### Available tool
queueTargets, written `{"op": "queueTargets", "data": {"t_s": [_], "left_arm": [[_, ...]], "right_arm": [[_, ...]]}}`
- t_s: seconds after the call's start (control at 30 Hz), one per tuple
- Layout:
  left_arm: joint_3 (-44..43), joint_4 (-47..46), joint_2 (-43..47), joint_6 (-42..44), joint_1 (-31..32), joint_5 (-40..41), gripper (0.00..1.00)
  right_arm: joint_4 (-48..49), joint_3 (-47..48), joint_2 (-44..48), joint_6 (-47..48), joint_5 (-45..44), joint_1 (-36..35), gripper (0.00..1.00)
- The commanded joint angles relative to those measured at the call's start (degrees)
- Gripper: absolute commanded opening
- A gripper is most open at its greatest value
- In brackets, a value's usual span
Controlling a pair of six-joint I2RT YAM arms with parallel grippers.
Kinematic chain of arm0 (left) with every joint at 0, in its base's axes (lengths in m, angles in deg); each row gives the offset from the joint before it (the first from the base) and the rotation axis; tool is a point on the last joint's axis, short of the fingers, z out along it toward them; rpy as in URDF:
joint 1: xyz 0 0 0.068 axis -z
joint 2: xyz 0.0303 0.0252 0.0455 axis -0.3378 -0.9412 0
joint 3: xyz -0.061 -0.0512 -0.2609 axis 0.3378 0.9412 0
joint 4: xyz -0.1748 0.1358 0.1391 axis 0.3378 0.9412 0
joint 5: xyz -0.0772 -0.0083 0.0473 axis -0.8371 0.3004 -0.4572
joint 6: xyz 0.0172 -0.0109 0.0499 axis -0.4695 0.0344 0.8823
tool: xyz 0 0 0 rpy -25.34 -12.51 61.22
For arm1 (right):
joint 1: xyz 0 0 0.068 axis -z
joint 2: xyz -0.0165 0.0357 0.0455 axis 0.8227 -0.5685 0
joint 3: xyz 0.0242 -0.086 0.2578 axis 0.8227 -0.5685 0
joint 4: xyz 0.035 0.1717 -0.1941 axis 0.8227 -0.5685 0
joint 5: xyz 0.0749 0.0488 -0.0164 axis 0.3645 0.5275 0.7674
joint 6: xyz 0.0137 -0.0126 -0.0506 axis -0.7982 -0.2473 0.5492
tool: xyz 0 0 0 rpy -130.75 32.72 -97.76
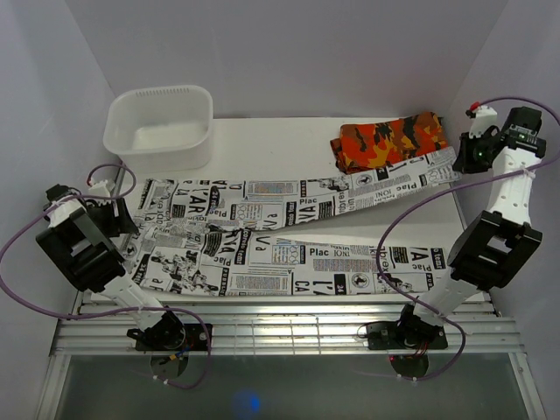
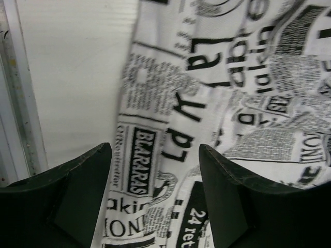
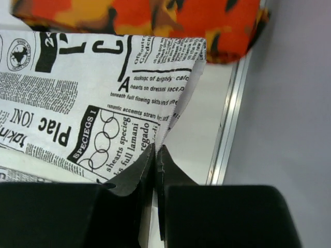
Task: Fold and stack the trousers
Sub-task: Flatten the trousers out
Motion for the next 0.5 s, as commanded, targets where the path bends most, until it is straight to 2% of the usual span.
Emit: {"op": "queueTargets", "data": {"t_s": [0.0,0.13,0.23,0.3,0.37,0.4,0.47], "left_arm": [[2.11,-3.06,-1.30,2.40,0.14,5.81,0.78],[4.93,-4.82,-1.92,4.77,0.05,10.82,0.74],[7.21,-4.47,-1.74,6.09,-0.30,12.32,0.63],[7.57,-3.77,-2.00,6.80,-0.39,12.41,0.61],[7.83,-2.54,-2.18,7.93,-0.91,10.66,0.63],[7.92,-1.66,-2.61,8.29,-0.92,10.65,0.70],[8.18,-0.78,-2.97,9.60,-1.00,10.74,0.72]], "right_arm": [[-0.82,-7.47,-0.86,5.23,-4.09,4.06,0.08],[0.41,-14.50,-1.83,8.48,-5.40,5.03,0.08],[2.69,-19.50,-3.41,9.80,-6.19,5.56,0.08],[3.92,-20.91,-3.76,10.07,-6.46,5.83,0.08],[4.98,-21.80,-4.11,10.16,-6.90,5.83,0.08],[4.98,-21.98,-4.46,10.33,-6.73,5.83,0.08],[4.03,-21.72,-4.90,10.77,-6.55,5.83,0.08]]}}
